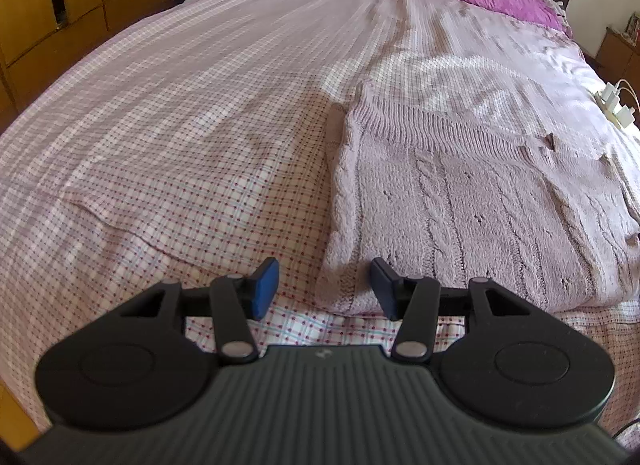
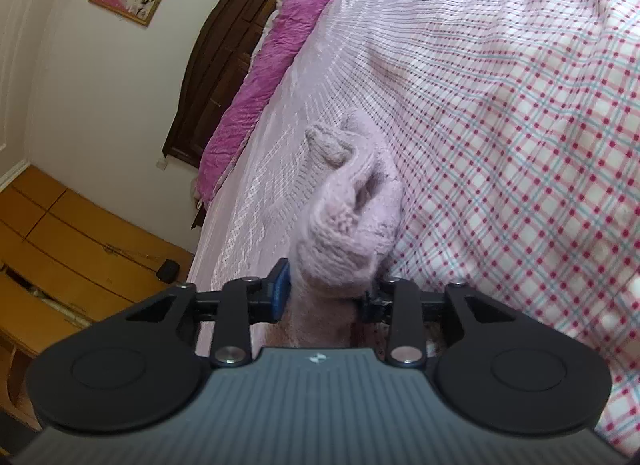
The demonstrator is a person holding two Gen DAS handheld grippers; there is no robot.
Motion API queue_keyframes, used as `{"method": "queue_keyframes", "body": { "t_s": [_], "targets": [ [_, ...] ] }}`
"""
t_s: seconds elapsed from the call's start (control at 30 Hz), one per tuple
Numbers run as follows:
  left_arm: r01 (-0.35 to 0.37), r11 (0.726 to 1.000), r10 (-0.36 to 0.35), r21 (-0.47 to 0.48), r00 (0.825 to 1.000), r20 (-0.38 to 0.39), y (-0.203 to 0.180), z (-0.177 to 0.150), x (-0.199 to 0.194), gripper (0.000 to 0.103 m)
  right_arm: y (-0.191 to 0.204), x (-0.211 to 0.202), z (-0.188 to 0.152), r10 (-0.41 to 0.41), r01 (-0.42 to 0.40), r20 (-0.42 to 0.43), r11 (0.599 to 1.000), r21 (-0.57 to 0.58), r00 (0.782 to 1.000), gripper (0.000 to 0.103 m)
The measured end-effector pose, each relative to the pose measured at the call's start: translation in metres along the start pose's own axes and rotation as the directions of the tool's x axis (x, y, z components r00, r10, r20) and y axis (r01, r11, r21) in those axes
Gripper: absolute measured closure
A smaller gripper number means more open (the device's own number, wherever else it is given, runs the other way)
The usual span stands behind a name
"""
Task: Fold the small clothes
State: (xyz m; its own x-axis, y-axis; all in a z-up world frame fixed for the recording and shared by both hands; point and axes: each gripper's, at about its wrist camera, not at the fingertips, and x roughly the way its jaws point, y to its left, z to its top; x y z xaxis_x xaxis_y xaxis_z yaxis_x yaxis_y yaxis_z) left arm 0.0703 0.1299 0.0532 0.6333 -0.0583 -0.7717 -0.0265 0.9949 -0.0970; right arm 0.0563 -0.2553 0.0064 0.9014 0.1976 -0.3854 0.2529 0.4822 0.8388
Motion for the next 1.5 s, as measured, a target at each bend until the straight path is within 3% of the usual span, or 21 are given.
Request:
{"method": "queue_keyframes", "body": {
  "t_s": [0.4,0.7,1.03,1.3,1.5],
  "targets": [
    [-0.025,1.000,0.025,0.003,1.000,0.016,0.006,0.006,-0.006,0.051,0.016,0.026,0.007,-0.076,0.077,0.024,0.996,-0.055,0.997,0.059],
    [-0.037,0.999,0.037,-0.012,0.999,0.018,0.016,0.004,-0.008,0.050,0.027,0.036,0.009,-0.093,0.097,0.033,0.985,-0.144,0.995,0.074],
    [-0.044,0.999,0.044,0.005,0.998,0.039,0.019,0.013,-0.014,0.051,0.079,0.038,0.015,0.044,-0.021,0.067,0.951,-0.309,0.997,0.077],
    [-0.027,1.000,0.027,-0.002,0.998,0.062,0.024,0.022,-0.022,0.050,0.144,0.046,0.000,0.166,-0.146,0.008,0.891,-0.431,0.986,0.078],
    [-0.036,0.999,0.038,-0.019,0.997,0.071,0.034,0.020,-0.026,0.050,0.196,0.054,-0.025,0.258,-0.246,-0.043,0.843,-0.478,0.965,0.078]
  ]
}}
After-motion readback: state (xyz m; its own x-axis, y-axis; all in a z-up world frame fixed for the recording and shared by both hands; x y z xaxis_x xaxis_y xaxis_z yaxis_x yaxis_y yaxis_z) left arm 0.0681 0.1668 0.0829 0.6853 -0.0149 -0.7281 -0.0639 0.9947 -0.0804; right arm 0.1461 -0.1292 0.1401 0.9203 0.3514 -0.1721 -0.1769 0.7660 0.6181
